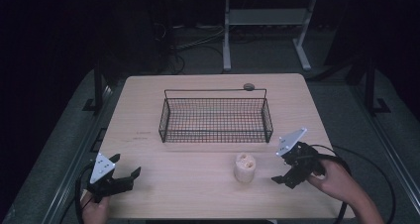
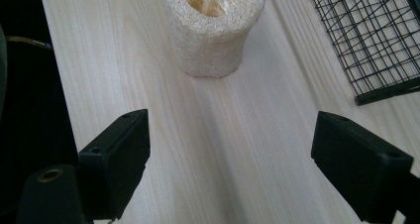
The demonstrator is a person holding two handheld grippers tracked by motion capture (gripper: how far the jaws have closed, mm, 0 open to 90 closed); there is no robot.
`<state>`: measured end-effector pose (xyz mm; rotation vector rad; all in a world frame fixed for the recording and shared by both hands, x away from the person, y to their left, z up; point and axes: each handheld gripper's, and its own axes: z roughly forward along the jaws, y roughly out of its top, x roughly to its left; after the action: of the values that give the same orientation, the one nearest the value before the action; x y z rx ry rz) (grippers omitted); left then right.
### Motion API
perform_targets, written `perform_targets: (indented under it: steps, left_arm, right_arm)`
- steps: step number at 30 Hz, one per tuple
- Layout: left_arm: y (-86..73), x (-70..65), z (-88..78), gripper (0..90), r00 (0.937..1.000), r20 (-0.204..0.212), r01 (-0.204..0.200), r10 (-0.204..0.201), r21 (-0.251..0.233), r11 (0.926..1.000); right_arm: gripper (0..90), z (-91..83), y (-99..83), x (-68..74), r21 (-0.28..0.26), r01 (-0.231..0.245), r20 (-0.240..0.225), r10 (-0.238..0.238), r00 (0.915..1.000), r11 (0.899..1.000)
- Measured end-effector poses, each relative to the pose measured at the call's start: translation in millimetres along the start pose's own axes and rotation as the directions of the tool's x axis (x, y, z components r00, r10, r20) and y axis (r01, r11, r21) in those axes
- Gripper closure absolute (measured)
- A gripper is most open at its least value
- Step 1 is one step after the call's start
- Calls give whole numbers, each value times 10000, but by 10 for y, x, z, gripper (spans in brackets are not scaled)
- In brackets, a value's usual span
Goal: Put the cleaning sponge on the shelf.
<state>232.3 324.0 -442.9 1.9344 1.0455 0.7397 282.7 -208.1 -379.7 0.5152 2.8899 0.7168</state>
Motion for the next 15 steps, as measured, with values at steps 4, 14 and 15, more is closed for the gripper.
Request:
perform_targets:
  steps: [4,14,15]
  left_arm:
    - [0,2,-2,137,10000,4,-11,11,10,10000]
    - [-5,11,-2,137,10000,-22,62,-62,-24,10000]
    - [-5,14,-4,137,10000,-20,57,-57,2,10000]
  right_arm:
    - [148,11,35,1,72,58,-42,-58,10000,10000]
    - [148,103,228,12,376,450,-220,-442,9988,9983]
    - [148,103,228,12,376,450,-220,-442,9988,9983]
